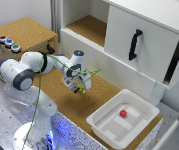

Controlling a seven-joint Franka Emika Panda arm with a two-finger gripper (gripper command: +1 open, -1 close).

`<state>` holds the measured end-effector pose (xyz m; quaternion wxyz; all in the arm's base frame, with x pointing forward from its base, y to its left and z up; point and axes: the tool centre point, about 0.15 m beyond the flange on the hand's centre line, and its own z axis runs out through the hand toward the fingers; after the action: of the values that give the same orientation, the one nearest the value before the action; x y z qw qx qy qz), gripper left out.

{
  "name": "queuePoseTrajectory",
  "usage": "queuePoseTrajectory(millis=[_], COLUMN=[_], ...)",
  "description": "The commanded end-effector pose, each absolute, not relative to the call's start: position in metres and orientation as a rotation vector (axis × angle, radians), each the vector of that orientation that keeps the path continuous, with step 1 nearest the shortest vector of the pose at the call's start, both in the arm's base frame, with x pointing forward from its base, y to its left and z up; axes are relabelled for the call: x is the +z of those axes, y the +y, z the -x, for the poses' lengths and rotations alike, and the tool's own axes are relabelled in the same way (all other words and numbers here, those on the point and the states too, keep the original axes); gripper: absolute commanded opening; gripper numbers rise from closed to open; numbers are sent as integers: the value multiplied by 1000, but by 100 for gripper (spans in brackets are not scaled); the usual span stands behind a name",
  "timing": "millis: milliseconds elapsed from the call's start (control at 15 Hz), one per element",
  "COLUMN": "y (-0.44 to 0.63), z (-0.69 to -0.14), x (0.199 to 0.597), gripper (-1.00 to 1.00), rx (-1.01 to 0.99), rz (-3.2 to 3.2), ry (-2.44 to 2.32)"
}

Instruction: Place the yellow object inside the left cabinet

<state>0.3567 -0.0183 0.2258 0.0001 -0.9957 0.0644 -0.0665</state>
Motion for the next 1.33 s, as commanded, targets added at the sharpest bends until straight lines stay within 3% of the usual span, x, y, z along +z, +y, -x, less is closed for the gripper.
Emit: queuePoseTrajectory(millis=[0, 200, 267, 800, 1267], y=[-5, -2, 1, 11, 23], z=[-390, -400, -401, -402, -407], x=[213, 213, 213, 201, 262], gripper=[100, 100, -100, -100, -100], rx=[-122, -125, -127, -76, -209], rz=[3164, 3192, 3194, 3175, 3181], ry=[81, 39, 22, 22, 177])
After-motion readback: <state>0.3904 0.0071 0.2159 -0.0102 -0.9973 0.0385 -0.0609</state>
